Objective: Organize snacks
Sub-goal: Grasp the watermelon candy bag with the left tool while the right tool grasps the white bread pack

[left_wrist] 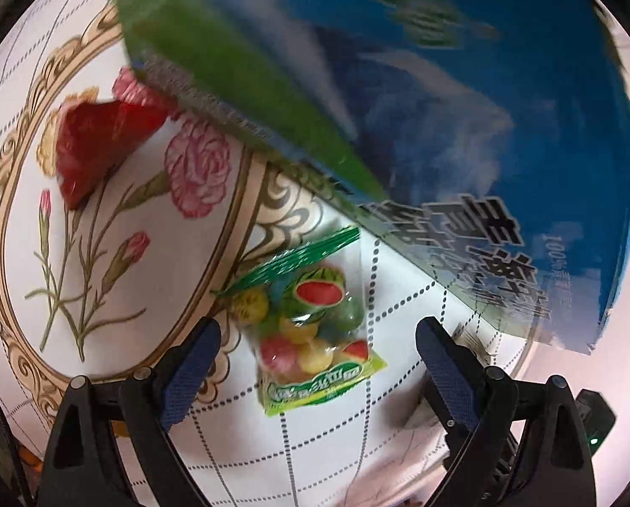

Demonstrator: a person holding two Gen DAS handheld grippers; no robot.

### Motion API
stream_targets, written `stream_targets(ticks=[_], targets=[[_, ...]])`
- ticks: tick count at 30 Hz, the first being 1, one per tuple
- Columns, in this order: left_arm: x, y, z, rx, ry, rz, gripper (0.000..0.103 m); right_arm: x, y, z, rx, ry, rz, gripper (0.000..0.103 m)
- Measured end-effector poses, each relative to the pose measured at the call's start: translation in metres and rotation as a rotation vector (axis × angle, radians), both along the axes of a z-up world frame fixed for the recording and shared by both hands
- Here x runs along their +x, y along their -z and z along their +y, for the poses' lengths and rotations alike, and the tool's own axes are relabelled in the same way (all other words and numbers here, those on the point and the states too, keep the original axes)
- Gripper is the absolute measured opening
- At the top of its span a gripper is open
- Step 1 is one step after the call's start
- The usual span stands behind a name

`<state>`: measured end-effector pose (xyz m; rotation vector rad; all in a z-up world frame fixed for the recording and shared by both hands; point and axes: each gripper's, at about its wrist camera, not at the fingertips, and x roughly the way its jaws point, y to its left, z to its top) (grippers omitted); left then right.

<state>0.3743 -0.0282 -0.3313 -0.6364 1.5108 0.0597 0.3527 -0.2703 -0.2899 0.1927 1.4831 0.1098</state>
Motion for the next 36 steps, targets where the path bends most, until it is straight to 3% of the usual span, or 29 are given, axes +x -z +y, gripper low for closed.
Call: stream_targets(ticks=[1, 4, 8, 13, 16, 21, 28, 33, 36], targets=[[0.008, 0.004, -0.018, 0.022, 0.018, -0.004, 0.092, 0.001, 0.0, 0.0, -0.006, 0.0, -0.002, 0.072], [0.024, 0.017, -0.05, 0.094, 0.119, -0.012, 0.071, -0.001, 0.0, 0.003, -0.031, -0.014, -0.008, 0.07], [0.012, 0.021, -0.076, 0.149, 0.258, -0.041, 0.058, -0.014, 0.0, 0.009, -0.035, -0.057, -0.004, 0.068], [-0.019, 0.02, -0.102, 0.229, 0.455, -0.074, 0.058, -0.048, -0.002, 0.015, -0.027, -0.116, 0.026, 0.067], [-0.044, 0.024, -0.107, 0.204, 0.513, -0.04, 0.058, -0.079, -0.001, 0.018, -0.009, -0.139, 0.057, 0.067], [-0.067, 0.042, -0.11, 0.136, 0.526, 0.001, 0.059, -0.125, 0.004, 0.022, 0.028, -0.15, 0.116, 0.067], [-0.058, 0.063, -0.104, 0.049, 0.393, 0.027, 0.059, -0.135, 0.011, 0.021, 0.037, -0.086, 0.121, 0.068], [-0.076, 0.033, -0.039, 0.095, 0.406, -0.015, 0.051, -0.132, 0.017, 0.016, 0.025, -0.063, 0.104, 0.067], [-0.086, 0.017, -0.062, 0.108, 0.447, -0.037, 0.047, -0.128, 0.01, 0.02, 0.034, -0.043, 0.062, 0.063]])
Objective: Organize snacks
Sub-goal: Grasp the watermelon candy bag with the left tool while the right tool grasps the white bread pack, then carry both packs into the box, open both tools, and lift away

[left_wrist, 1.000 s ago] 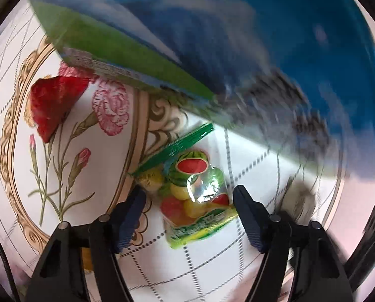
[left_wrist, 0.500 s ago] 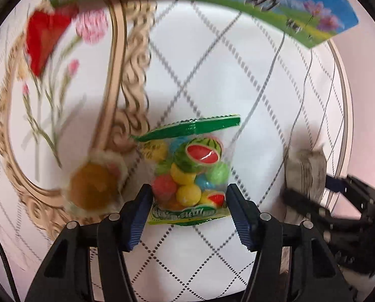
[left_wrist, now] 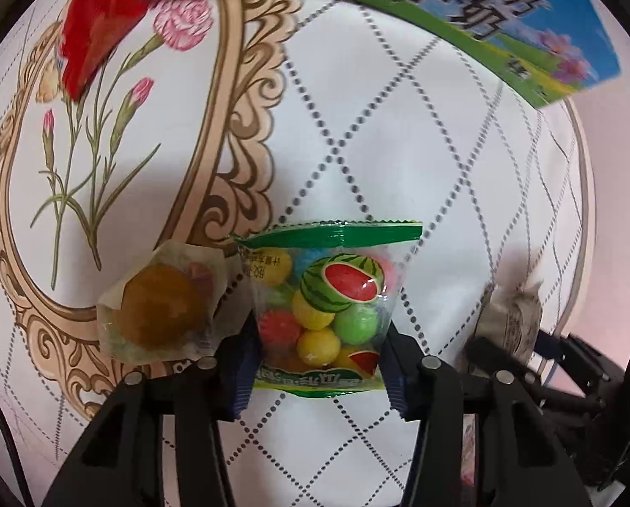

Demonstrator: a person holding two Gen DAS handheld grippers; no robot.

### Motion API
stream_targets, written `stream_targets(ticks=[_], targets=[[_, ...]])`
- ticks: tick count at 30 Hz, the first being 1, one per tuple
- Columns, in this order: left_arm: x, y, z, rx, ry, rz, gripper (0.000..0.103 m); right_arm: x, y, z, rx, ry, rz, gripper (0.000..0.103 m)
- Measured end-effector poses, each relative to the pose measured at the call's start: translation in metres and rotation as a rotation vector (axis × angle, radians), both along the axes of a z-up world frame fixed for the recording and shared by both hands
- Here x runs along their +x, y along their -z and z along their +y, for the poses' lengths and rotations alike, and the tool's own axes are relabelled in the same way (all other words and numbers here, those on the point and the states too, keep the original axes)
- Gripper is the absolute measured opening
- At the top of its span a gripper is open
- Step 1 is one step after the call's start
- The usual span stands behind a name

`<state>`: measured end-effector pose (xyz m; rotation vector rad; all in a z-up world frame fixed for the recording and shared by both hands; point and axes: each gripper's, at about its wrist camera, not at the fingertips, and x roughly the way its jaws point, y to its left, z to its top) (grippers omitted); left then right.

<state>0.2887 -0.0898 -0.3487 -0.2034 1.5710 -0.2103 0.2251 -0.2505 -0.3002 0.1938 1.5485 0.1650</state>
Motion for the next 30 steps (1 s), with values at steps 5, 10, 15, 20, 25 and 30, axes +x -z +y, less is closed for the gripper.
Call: stream_targets(ticks=[5, 10, 15, 20, 25, 30], targets=[[0.004, -0.028, -0.002, -0.037, 0.004, -0.027, 0.047, 0.011, -0.026, -0.012, 0.067, 0.024, -0.033, 0.062], [0.02, -0.08, 0.01, -0.089, -0.003, -0.105, 0.047, 0.03, -0.076, -0.024, 0.161, 0.057, -0.101, 0.062], [0.05, -0.149, 0.008, -0.167, 0.002, -0.206, 0.047, 0.069, -0.151, -0.037, 0.219, 0.055, -0.259, 0.062], [0.117, -0.195, -0.005, -0.181, 0.03, -0.278, 0.047, 0.12, -0.203, -0.038, 0.171, 0.032, -0.405, 0.062], [0.194, -0.178, -0.019, -0.145, 0.038, -0.248, 0.047, 0.177, -0.205, -0.025, 0.007, 0.003, -0.471, 0.062], [0.244, -0.144, -0.033, -0.113, 0.042, -0.154, 0.047, 0.211, -0.167, -0.021, -0.043, 0.001, -0.393, 0.062]])
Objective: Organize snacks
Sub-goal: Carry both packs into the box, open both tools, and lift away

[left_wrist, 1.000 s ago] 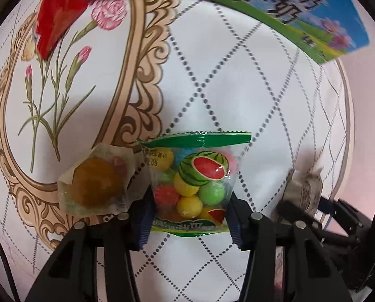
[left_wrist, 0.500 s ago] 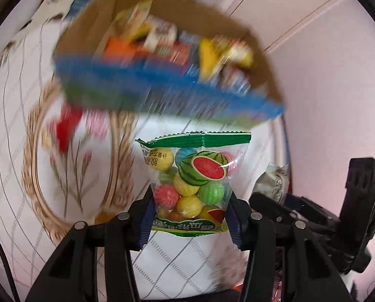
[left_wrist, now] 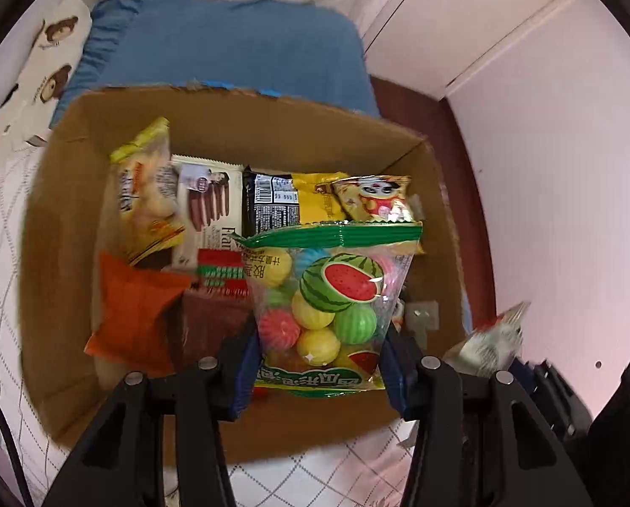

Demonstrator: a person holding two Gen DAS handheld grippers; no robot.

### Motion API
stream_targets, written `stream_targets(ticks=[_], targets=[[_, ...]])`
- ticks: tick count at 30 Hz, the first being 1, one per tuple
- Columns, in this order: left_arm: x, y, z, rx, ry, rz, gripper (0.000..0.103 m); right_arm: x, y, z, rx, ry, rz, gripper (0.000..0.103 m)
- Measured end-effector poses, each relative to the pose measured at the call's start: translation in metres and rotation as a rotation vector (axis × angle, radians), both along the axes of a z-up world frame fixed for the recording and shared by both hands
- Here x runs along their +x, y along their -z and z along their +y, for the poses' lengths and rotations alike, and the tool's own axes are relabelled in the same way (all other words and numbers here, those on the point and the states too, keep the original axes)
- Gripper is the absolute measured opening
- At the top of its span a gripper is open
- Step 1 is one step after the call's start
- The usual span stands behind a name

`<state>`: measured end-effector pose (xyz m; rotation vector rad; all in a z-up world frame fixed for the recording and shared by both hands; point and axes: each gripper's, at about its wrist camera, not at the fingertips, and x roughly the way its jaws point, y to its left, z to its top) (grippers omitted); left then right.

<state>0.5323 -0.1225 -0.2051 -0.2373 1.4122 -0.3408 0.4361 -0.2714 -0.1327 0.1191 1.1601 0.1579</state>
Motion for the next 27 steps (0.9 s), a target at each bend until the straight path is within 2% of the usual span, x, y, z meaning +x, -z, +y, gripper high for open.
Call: stream_targets(ticks=[3, 5, 6, 7, 8, 9, 10, 11, 15, 18, 27], targets=[[0.012, 0.022, -0.005, 0.009, 0.016, 0.053, 0.047, 0.009, 0.021, 0.001, 0.024, 0.017, 0.038, 0.062], [0.014, 0.032, -0.007, 0.033, 0.029, 0.07, 0.047, 0.013, 0.03, -0.007, 0.078, 0.052, 0.063, 0.064], [0.015, 0.037, -0.007, 0.039, 0.036, 0.085, 0.047, 0.015, 0.037, -0.008, 0.092, 0.048, 0.075, 0.07], [0.015, 0.041, -0.007, 0.043, 0.044, 0.101, 0.049, 0.016, 0.041, -0.008, 0.098, 0.038, 0.098, 0.088], [0.014, 0.044, -0.007, 0.048, 0.047, 0.108, 0.057, 0.016, 0.043, -0.009, 0.108, 0.04, 0.11, 0.096], [0.013, 0.044, -0.005, 0.048, 0.048, 0.105, 0.065, 0.016, 0.044, -0.011, 0.117, 0.045, 0.112, 0.096], [0.012, 0.044, -0.005, 0.049, 0.052, 0.097, 0.084, 0.015, 0.045, -0.012, 0.116, 0.048, 0.121, 0.096], [0.011, 0.044, -0.004, 0.061, 0.054, 0.089, 0.094, 0.014, 0.047, -0.013, 0.107, 0.055, 0.133, 0.096], [0.005, 0.038, 0.001, 0.073, 0.052, 0.071, 0.094, 0.008, 0.042, -0.019, 0.106, 0.064, 0.131, 0.096], [-0.003, 0.024, 0.005, 0.104, 0.046, 0.019, 0.094, 0.006, 0.035, -0.021, 0.089, 0.069, 0.128, 0.096], [-0.051, -0.024, 0.029, 0.257, -0.005, -0.22, 0.094, -0.014, 0.002, -0.019, -0.033, 0.084, 0.067, 0.098]])
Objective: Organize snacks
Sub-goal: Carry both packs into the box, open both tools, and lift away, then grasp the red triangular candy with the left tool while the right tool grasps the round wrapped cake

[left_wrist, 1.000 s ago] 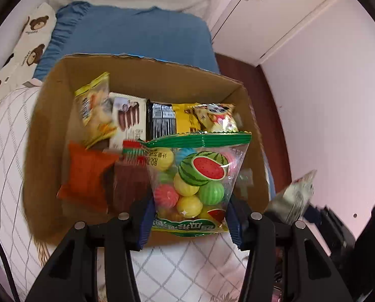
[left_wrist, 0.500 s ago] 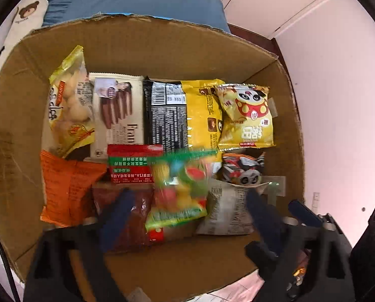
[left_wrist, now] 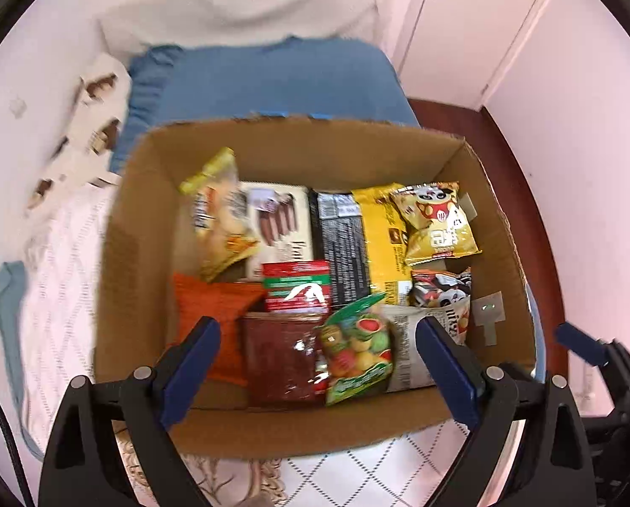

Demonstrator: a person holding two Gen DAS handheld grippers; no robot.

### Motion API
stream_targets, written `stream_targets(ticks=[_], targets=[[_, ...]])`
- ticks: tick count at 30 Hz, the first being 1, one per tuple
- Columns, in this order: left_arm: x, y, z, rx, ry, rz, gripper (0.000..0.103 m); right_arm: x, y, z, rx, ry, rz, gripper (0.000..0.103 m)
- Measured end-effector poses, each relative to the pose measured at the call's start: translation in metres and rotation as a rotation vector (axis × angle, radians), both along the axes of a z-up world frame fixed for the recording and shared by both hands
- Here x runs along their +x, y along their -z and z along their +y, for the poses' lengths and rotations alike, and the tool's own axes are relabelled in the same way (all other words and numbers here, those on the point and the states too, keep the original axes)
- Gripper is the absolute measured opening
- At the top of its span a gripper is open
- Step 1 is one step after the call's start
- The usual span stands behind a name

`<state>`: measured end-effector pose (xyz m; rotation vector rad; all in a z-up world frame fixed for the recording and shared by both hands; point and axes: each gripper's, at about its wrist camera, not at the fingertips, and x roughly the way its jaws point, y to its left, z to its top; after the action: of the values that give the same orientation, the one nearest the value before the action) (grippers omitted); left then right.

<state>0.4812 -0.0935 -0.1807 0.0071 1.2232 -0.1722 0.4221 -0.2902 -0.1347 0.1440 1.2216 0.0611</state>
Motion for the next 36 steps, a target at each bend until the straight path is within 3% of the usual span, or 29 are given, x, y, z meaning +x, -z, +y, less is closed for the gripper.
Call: stream_targets(ticks=[19, 26, 31, 34, 36], targets=[[-0.092, -0.07, 0.035, 0.006, -0.07, -0.238, 0.094, -0.066, -0.075, 0.022, -0.049, -0.01, -0.156, 0.099], [-0.116, -0.085, 0.043, -0.011, -0.08, -0.271, 0.094, -0.092, -0.091, 0.03, -0.03, 0.006, -0.186, 0.099], [-0.133, -0.083, 0.064, -0.015, -0.116, -0.272, 0.094, -0.109, -0.086, 0.044, -0.017, -0.01, -0.167, 0.099], [-0.148, -0.067, 0.089, 0.005, -0.16, -0.261, 0.094, -0.119, -0.063, 0.057, -0.018, -0.033, -0.119, 0.1], [-0.16, -0.047, 0.108, 0.038, -0.202, -0.232, 0.094, -0.127, -0.03, 0.068, -0.019, -0.043, -0.049, 0.1]])
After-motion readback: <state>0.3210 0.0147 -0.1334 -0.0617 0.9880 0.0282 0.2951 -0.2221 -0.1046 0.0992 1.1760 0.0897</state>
